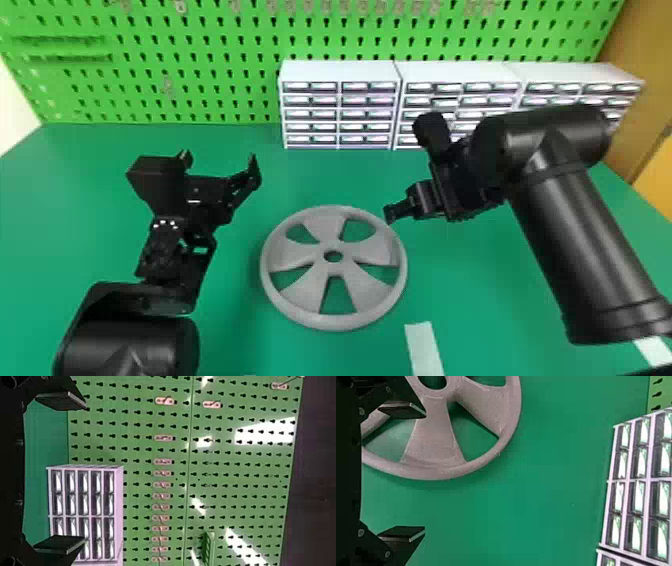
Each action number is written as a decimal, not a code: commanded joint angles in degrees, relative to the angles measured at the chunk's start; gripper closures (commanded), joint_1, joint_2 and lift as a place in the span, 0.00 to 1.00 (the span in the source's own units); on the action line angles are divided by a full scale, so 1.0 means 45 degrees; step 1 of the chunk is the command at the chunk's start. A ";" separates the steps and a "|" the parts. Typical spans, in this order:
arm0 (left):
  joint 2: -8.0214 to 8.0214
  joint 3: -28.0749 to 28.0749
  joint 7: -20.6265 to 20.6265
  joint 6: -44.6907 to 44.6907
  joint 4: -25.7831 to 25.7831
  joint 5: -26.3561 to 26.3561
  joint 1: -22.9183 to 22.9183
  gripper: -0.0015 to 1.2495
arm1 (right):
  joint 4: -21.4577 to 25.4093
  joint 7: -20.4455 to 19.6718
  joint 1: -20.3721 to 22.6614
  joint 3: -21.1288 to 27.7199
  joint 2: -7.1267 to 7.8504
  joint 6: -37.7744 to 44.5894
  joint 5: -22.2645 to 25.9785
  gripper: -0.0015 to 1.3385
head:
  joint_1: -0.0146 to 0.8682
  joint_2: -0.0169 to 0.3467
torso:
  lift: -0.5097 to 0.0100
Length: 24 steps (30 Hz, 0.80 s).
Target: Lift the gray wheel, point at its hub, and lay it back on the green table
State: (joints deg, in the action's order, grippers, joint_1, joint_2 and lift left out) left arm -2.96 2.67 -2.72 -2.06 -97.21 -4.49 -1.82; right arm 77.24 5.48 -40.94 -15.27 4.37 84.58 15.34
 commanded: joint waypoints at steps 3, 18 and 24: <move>-0.0005 0.0071 0.0000 0.0047 0.0000 -0.0018 0.0014 0.08 | -0.1343 -0.0006 -0.0082 -0.0260 -0.0132 -0.1062 0.0164 0.19 | 0.80 0.18 | 0.80; -0.0005 0.0169 0.0000 0.0126 0.0000 -0.0038 0.0054 0.08 | -0.3277 -0.0006 -0.0219 -0.0357 -0.0249 -0.1765 0.0340 0.19 | 0.80 0.18 | 0.80; -0.0005 0.0188 0.0019 0.0145 0.0000 -0.0038 0.0054 0.08 | -0.3785 -0.0006 -0.0219 -0.0533 -0.0249 -0.1941 0.0399 0.19 | 0.80 0.18 | 0.80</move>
State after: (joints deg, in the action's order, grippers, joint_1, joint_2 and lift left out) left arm -2.99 3.52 -2.72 -1.42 -97.21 -4.66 -1.59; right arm 61.47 5.45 -41.93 -17.07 3.25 76.30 17.00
